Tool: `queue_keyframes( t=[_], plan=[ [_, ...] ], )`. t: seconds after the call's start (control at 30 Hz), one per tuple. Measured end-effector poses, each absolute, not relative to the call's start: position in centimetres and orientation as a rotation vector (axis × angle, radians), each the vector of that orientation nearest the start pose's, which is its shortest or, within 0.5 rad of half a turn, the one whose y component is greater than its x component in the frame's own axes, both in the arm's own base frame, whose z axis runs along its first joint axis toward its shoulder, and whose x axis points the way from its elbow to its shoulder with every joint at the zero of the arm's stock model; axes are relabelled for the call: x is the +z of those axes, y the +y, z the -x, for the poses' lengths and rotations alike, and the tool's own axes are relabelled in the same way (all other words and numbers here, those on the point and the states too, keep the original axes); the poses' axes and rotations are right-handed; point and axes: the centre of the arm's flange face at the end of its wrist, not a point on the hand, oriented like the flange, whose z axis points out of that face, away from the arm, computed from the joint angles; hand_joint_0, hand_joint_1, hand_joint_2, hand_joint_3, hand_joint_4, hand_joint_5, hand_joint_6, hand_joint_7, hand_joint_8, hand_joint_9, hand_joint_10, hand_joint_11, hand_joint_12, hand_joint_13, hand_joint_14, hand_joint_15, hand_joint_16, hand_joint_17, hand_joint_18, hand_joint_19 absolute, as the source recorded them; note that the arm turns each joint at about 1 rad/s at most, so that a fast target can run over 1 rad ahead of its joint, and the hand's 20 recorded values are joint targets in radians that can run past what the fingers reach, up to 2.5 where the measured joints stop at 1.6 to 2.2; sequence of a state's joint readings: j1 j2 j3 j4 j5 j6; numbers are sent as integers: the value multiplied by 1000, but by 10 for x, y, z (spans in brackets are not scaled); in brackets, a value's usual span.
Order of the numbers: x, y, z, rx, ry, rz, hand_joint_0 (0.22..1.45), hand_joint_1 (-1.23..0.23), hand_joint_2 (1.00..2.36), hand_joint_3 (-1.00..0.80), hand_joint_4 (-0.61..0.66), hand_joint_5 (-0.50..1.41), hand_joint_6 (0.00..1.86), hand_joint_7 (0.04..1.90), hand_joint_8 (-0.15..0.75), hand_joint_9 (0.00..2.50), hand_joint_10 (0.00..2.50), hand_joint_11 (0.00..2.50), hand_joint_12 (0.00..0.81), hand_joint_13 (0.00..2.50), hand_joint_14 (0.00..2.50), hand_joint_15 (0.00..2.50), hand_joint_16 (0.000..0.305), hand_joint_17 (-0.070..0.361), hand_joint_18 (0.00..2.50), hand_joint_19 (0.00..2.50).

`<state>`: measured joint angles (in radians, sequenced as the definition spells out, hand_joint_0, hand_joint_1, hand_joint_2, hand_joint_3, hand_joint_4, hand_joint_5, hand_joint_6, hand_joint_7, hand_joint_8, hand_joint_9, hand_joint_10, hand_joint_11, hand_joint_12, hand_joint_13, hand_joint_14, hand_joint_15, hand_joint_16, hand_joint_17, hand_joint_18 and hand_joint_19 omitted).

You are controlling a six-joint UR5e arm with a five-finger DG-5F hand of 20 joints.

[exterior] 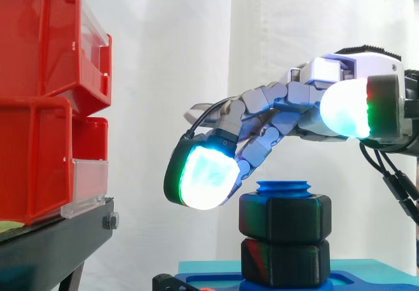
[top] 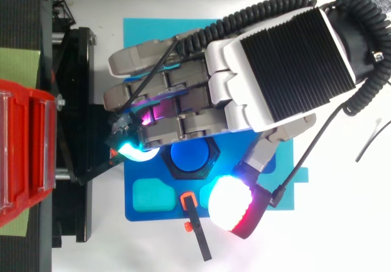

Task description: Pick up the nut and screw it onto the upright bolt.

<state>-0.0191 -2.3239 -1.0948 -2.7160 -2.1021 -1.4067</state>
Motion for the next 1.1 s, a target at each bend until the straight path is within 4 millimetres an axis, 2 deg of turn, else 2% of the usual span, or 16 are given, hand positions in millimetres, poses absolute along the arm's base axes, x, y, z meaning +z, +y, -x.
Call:
queue_keyframes(
  t=[0.13, 0.37, 0.8, 0.87, 1.1],
  plan=[
    [279, -99, -765, 492, 1432, 309, 522, -79, 1000, -500, 252, -60, 504, 861, 206, 754, 0, 0, 274, 358, 0, 0, 29, 64, 0, 0],
    [277, -101, -764, 483, 1440, 315, 529, -127, 1000, -500, 246, -20, 505, 1158, 223, 839, 0, 0, 266, 420, 0, 0, 26, 58, 44, 0],
    [266, -103, -760, 474, 1449, 319, 540, -171, 1000, -500, 157, 56, 501, 1412, 241, 1026, 0, 0, 227, 589, 0, 0, 20, 45, 206, 0],
    [266, -104, -759, 473, 1449, 319, 540, -174, 1000, -500, 155, 59, 500, 1439, 246, 1049, 0, 0, 222, 611, 0, 0, 19, 43, 236, 0],
    [266, -111, -758, 468, 1449, 315, 540, -178, 1000, -500, 122, 58, 555, 1357, 253, 1121, 0, 0, 204, 677, 0, 0, 17, 39, 316, 0]
  ],
)
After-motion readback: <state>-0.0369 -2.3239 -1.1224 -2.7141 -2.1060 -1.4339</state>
